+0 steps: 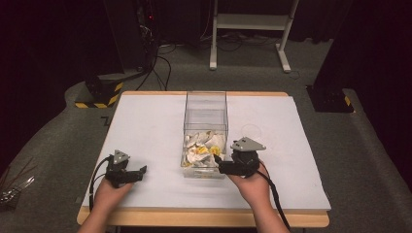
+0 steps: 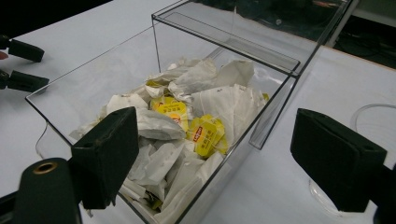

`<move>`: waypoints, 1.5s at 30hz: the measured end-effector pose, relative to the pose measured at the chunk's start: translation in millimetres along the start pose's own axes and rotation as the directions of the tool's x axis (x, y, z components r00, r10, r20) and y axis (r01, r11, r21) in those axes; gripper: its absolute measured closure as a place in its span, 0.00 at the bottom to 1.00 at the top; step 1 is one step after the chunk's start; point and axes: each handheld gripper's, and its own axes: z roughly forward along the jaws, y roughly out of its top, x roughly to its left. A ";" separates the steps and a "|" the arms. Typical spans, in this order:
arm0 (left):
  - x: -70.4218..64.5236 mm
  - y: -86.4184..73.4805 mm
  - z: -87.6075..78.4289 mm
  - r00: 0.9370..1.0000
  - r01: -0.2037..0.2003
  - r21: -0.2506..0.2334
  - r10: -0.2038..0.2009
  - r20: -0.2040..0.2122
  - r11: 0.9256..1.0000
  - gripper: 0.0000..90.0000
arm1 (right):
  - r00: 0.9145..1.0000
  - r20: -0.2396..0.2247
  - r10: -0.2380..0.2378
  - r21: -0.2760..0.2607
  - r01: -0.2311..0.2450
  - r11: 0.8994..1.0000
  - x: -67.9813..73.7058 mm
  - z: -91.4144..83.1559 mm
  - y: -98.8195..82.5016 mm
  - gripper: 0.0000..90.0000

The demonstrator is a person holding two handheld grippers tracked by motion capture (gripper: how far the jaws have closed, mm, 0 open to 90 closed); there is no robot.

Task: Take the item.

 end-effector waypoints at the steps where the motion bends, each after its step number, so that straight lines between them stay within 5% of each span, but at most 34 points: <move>1: 0.0 0.0 0.0 1.000 0.000 0.000 0.000 0.000 1.000 0.15 | 1.000 -0.002 0.003 0.002 -0.003 1.000 0.4 0.9 0.3 0.18; 30: 0.1 0.0 0.0 1.000 0.000 0.000 0.000 0.001 1.000 0.15 | 0.995 -0.082 -0.054 0.101 0.062 0.993 17.0 38.0 18.7 0.31; 33: 0.1 0.0 0.0 1.000 0.001 0.000 -0.001 0.001 1.000 0.15 | 0.992 -0.103 -0.067 0.124 0.080 0.989 18.2 42.1 23.1 0.40; 45: 0.1 0.0 0.0 1.000 0.001 0.000 -0.001 0.001 1.000 0.15 | 0.989 -0.120 -0.089 0.207 0.112 0.972 22.0 54.9 31.6 0.51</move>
